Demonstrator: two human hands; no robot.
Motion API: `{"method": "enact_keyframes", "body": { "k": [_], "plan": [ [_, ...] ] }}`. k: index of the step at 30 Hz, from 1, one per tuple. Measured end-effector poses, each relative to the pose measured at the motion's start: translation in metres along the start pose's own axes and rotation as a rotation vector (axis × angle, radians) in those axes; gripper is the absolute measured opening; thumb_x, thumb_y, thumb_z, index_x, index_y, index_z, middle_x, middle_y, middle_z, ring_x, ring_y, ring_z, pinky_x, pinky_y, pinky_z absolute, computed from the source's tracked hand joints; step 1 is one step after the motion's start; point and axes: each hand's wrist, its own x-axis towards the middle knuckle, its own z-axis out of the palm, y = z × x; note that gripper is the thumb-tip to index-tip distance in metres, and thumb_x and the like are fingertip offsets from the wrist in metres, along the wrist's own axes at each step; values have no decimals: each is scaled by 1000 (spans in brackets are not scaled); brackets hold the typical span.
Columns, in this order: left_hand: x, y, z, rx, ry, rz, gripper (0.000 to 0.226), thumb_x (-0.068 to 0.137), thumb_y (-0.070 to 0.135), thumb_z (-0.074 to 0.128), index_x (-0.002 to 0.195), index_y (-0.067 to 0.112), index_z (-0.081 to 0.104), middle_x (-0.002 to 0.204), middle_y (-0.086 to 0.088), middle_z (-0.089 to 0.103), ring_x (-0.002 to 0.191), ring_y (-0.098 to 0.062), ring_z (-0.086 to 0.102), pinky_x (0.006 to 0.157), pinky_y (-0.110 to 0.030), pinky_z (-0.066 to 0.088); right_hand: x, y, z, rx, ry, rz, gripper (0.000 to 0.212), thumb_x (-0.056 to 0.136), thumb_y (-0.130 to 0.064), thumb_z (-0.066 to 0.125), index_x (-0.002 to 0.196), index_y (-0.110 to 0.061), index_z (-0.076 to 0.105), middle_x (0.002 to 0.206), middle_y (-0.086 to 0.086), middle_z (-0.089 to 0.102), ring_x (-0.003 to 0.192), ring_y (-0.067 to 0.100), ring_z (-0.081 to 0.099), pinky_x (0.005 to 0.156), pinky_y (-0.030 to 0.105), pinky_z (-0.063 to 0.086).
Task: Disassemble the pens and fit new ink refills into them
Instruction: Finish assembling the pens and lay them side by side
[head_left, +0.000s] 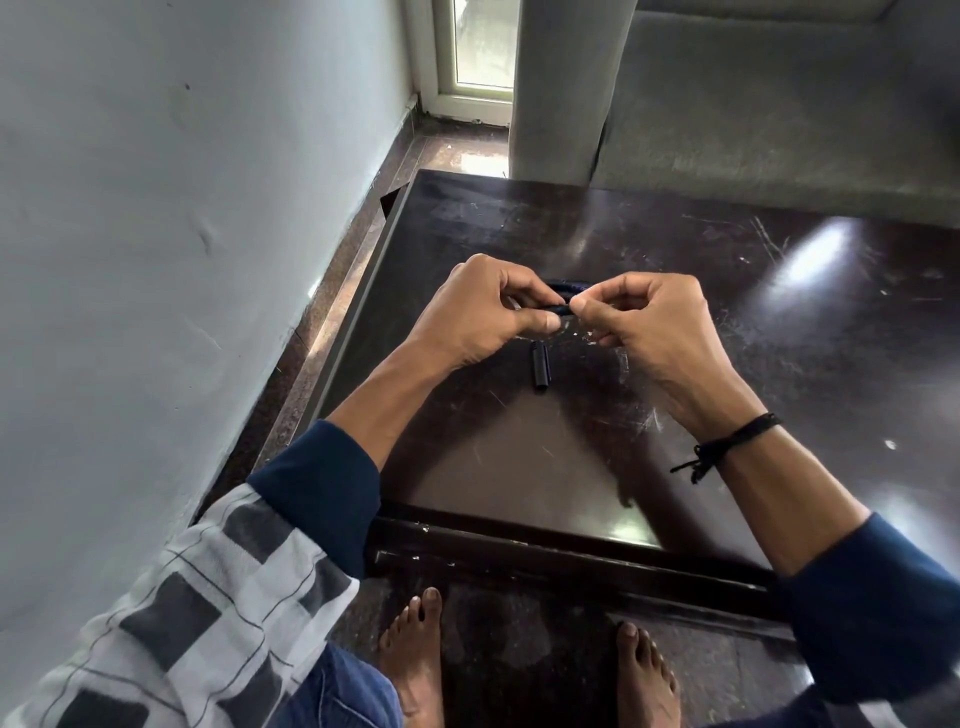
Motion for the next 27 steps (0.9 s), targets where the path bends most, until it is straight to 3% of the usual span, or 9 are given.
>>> {"method": "enact_keyframes", "body": {
  "k": [4,7,10,12,17,23,27],
  "plan": [
    [0,-1,3,10,-3,1,18,76,21,86,94,24,81,77,8,76,65,-1,62,71,-23,50,0,4,2,-60,22,18,23,88,-33,81,75,-15,76,60,-1,69,55,8,57,52,21,48],
    [0,0,3,4,-2,-4,19,77,21,86,95,23,81,77,7,76,66,-3,64,71,-25,50,0,5,3,-82,46,36,31,88,-43,79,74,-15,76,60,-2,71,55,6,58,54,22,49],
    [0,1,1,-13,6,-5,20,77,19,85,96,22,81,79,5,77,75,-16,73,76,-30,57,1,3,1,-18,32,11,18,84,-35,84,78,-19,78,66,-2,73,59,6,62,57,20,52],
    [0,1,1,-15,7,-4,19,77,20,86,95,23,81,77,6,77,73,-12,72,74,-27,55,2,3,0,-27,14,-11,11,84,-27,84,77,-20,79,66,-1,73,60,7,62,58,22,52],
    [-1,-1,4,-4,12,-5,19,76,21,86,94,24,81,73,11,75,63,2,61,70,-22,50,0,5,2,-84,33,20,24,89,-35,79,73,-17,76,62,-1,71,57,9,58,58,29,50],
    [0,1,0,8,13,-6,20,76,21,87,95,24,81,77,8,77,75,-12,71,77,-32,57,0,1,-1,-28,10,14,12,86,-26,83,78,-18,79,69,5,74,62,11,62,63,28,54],
    [-1,3,1,20,16,-2,19,76,22,87,94,24,81,77,9,76,72,-8,69,75,-28,55,1,2,0,-41,10,10,18,88,-28,81,75,-16,76,64,2,71,57,8,59,57,23,51]
  ]
}}
